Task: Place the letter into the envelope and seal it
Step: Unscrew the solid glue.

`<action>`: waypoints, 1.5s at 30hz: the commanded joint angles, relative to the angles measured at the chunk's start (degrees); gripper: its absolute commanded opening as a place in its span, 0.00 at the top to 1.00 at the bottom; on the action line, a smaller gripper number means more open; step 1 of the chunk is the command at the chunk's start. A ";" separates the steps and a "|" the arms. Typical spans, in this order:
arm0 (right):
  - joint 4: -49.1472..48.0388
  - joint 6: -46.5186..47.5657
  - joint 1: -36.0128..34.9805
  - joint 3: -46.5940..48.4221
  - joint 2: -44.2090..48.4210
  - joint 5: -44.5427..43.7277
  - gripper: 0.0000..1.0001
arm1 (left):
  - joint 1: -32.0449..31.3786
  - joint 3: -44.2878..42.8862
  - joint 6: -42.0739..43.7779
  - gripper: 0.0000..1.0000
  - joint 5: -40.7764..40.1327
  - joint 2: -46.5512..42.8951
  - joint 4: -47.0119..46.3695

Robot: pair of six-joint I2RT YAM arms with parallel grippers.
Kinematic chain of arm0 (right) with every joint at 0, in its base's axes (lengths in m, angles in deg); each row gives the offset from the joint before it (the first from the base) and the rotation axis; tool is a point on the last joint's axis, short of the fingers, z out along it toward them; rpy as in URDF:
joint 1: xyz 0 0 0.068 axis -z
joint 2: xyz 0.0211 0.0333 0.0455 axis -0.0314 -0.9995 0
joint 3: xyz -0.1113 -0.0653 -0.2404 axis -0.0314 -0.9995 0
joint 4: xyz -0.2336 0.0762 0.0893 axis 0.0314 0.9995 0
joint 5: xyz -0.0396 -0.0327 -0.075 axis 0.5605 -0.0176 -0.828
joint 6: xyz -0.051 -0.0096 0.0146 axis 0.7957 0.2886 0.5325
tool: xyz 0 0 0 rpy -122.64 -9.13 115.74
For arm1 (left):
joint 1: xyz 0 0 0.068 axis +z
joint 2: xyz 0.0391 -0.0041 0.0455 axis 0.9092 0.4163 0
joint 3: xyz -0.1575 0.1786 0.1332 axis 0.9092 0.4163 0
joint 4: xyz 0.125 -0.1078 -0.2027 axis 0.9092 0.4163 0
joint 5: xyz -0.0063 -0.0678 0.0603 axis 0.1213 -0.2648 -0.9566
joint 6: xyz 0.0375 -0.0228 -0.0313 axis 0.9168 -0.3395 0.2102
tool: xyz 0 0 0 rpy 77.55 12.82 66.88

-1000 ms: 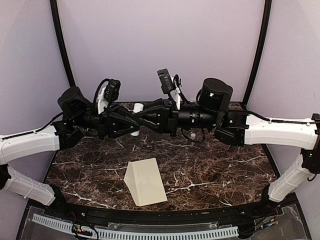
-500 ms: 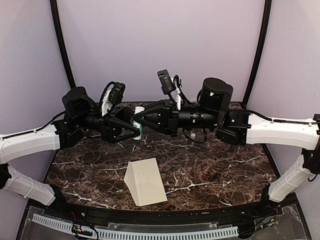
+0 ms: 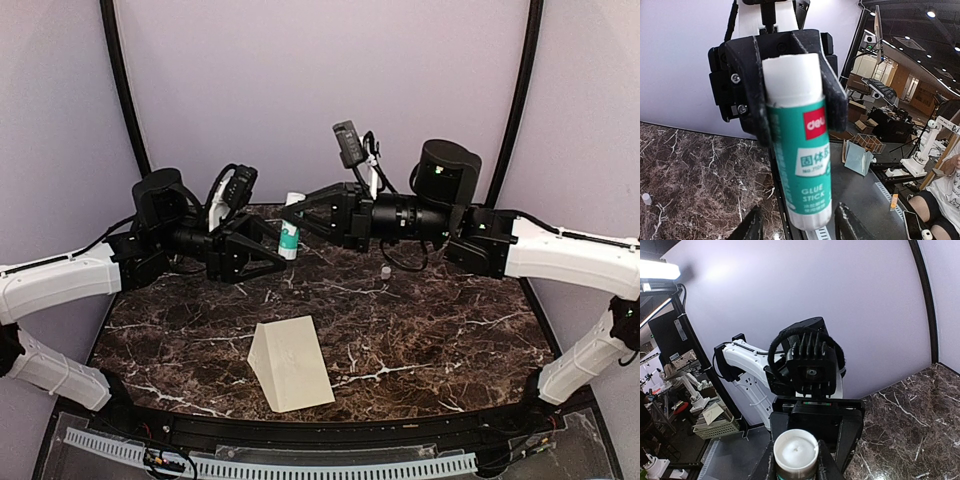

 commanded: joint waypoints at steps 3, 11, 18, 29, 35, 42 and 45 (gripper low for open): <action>-0.52 -0.78 0.21 2.38 -0.16 1.48 0.91 | -0.15 -0.89 -0.66 0.54 2.39 0.29 -1.53; 0.66 -0.35 0.24 3.15 -1.27 1.21 0.91 | -0.20 -0.77 -0.89 0.53 3.00 0.36 -2.12; 1.52 -0.12 0.19 3.56 -2.06 0.62 0.92 | -0.22 -0.65 -1.05 0.57 3.25 0.15 -2.47; 0.90 -0.13 0.27 3.24 -1.67 -1.12 0.92 | -0.25 -0.94 -1.33 0.65 3.44 0.92 -2.22; 1.41 0.05 0.46 3.05 -1.40 -1.92 0.93 | -0.20 -0.93 -1.31 0.62 3.33 1.19 -2.12; 0.81 -0.04 0.58 2.37 -0.73 -2.77 0.94 | -0.26 -0.90 -1.31 0.74 3.08 1.54 -1.96; 0.68 0.19 0.57 1.80 -0.44 -3.88 0.95 | -0.26 -0.95 -1.35 0.82 2.61 1.52 -1.94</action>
